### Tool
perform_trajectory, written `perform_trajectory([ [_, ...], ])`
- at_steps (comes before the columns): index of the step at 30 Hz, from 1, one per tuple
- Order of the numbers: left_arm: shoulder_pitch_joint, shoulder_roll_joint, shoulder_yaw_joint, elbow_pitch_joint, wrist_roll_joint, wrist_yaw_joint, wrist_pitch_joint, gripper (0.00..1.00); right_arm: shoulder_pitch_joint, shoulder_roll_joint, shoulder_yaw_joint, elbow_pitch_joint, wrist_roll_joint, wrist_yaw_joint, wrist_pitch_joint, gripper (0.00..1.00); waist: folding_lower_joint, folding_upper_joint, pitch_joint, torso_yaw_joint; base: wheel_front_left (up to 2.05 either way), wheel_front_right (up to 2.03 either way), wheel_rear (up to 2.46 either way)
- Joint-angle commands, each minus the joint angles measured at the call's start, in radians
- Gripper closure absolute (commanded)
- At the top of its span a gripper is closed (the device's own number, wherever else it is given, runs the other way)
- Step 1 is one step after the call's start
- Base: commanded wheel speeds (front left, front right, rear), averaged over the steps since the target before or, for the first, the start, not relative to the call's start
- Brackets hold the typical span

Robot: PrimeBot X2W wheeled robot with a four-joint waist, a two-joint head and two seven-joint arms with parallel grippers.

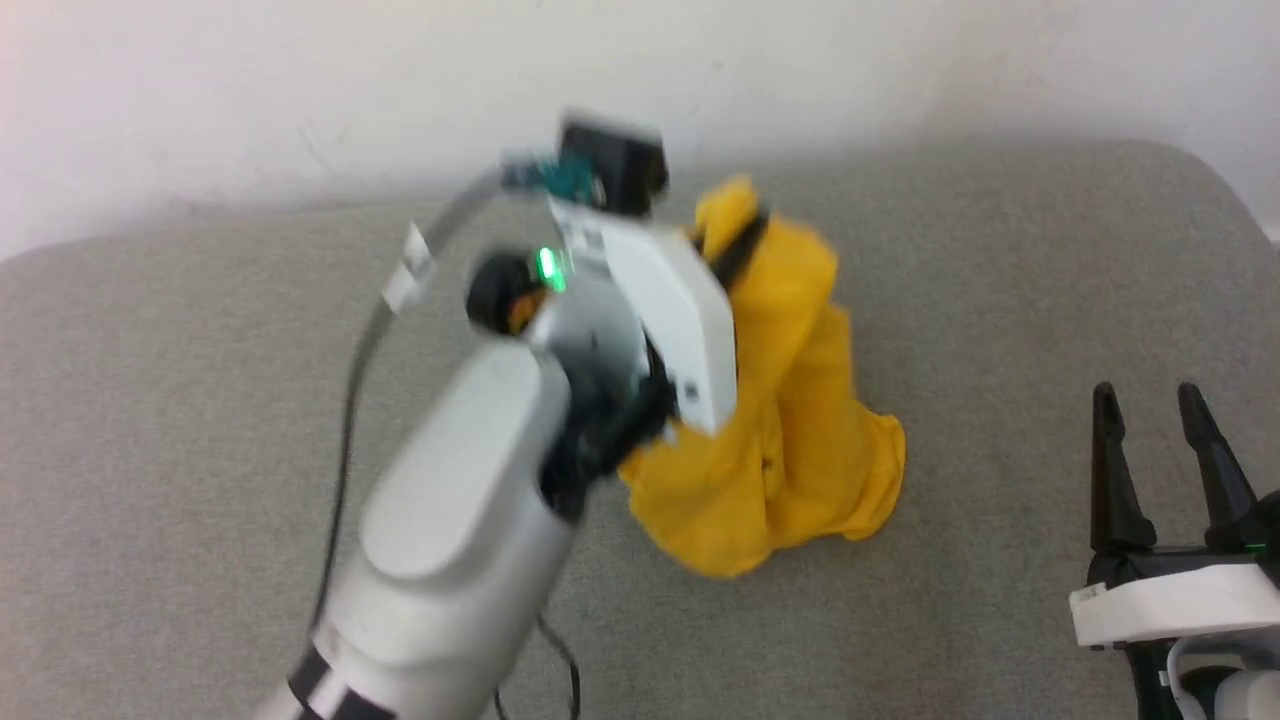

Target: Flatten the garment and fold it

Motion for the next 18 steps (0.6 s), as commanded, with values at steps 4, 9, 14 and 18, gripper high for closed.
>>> perform_trajectory([
  [4, 0.121, -0.006, -0.081, 0.137, -0.001, 0.028, -0.081, 1.00, -0.014, 0.003, 0.022, 0.012, 0.012, -0.002, -0.010, 0.00, -0.0001, -0.0001, 0.033, -0.031, 0.00, 0.00, 0.00],
  [9, 0.170, -0.006, -0.121, 0.282, 0.021, 0.039, -0.151, 0.55, -0.025, 0.003, 0.032, 0.026, 0.009, -0.002, -0.012, 0.00, -0.0001, -0.0001, 0.039, -0.038, 0.00, 0.00, 0.00],
  [14, 0.157, -0.006, -0.101, 0.298, -0.024, 0.030, -0.249, 0.00, -0.011, 0.003, 0.025, 0.035, -0.002, -0.002, -0.004, 0.00, -0.0001, -0.0001, 0.020, -0.022, 0.00, 0.00, 0.00],
  [18, 0.143, -0.005, -0.071, 0.254, -0.034, 0.028, -0.323, 0.00, 0.000, 0.003, 0.023, 0.032, -0.005, -0.002, 0.002, 0.00, -0.0001, -0.0001, 0.005, -0.010, 0.00, 0.00, 0.00],
])
